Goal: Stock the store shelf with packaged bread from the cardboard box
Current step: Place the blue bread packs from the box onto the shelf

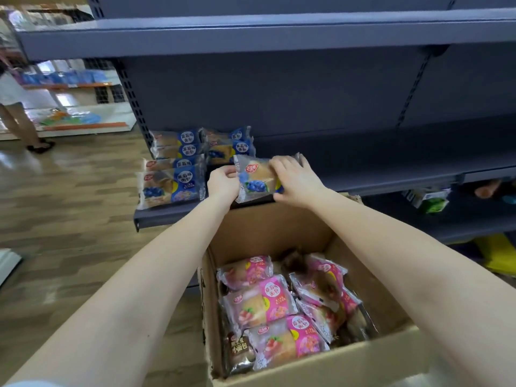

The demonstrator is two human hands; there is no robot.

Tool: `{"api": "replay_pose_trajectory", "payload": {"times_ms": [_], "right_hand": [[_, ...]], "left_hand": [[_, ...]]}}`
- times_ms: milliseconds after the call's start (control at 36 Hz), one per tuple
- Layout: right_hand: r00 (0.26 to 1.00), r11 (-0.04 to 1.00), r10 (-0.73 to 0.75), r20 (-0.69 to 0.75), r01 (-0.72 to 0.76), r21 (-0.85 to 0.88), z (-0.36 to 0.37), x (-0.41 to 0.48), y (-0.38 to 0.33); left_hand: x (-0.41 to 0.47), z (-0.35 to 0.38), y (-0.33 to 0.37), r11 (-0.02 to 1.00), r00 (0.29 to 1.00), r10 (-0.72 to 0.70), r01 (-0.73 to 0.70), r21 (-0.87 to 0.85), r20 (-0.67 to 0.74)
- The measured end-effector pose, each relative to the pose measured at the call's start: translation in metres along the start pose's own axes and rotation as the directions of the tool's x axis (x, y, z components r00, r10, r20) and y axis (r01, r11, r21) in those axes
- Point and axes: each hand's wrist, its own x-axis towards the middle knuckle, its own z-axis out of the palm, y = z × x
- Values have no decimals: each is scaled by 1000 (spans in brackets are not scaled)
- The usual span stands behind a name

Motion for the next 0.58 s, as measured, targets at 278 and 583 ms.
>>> {"api": "replay_pose_trajectory", "payload": {"times_ms": [278,583], "right_hand": [[998,1000,15,60,-15,12,11,41,-17],[984,987,133,118,-120,-110,33,109,-30]], "left_hand": [[22,-36,1,998,998,62,-61,24,-34],[51,-73,-34,255,891,394,-342,905,226]]}}
